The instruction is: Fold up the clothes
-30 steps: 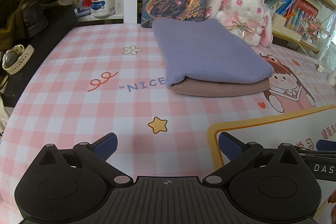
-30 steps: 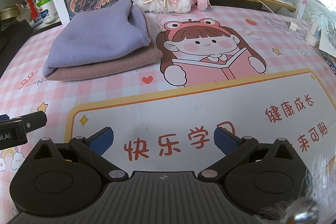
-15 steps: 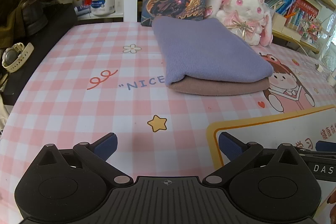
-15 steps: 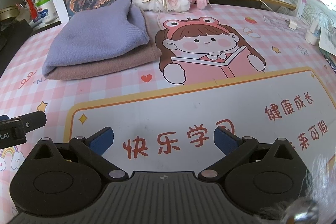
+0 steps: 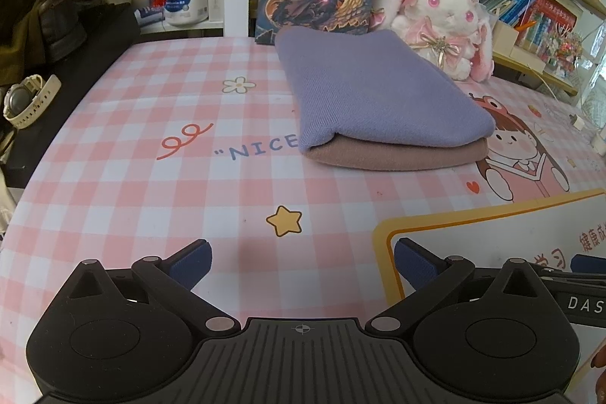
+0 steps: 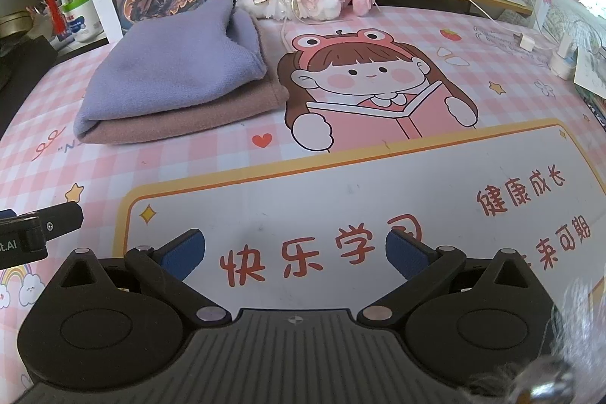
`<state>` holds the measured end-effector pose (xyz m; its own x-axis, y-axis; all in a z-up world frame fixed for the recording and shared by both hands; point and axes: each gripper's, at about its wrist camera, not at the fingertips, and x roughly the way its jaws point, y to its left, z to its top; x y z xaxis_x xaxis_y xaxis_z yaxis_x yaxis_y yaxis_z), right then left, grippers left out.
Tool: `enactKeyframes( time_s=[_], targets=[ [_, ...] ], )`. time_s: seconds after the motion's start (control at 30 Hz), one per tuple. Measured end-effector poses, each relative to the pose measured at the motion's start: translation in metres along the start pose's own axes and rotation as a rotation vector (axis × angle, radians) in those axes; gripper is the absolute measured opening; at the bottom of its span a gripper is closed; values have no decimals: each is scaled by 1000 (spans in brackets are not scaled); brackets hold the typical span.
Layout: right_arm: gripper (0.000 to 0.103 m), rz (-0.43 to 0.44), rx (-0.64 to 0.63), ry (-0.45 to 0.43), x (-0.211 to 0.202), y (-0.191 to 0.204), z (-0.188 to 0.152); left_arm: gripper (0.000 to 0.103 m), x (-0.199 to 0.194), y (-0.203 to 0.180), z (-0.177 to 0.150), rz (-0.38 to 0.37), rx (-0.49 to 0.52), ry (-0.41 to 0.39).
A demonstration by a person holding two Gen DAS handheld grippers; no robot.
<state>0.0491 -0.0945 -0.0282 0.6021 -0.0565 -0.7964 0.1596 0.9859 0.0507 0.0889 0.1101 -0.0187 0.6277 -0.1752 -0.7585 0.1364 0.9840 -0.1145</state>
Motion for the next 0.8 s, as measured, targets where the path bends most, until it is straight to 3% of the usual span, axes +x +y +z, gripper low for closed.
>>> enactKeyframes(
  time_s=[0.8],
  targets=[
    [103,-3,4,3,0,1,0,103,-1,2,1,-24,-13,-3]
  ],
)
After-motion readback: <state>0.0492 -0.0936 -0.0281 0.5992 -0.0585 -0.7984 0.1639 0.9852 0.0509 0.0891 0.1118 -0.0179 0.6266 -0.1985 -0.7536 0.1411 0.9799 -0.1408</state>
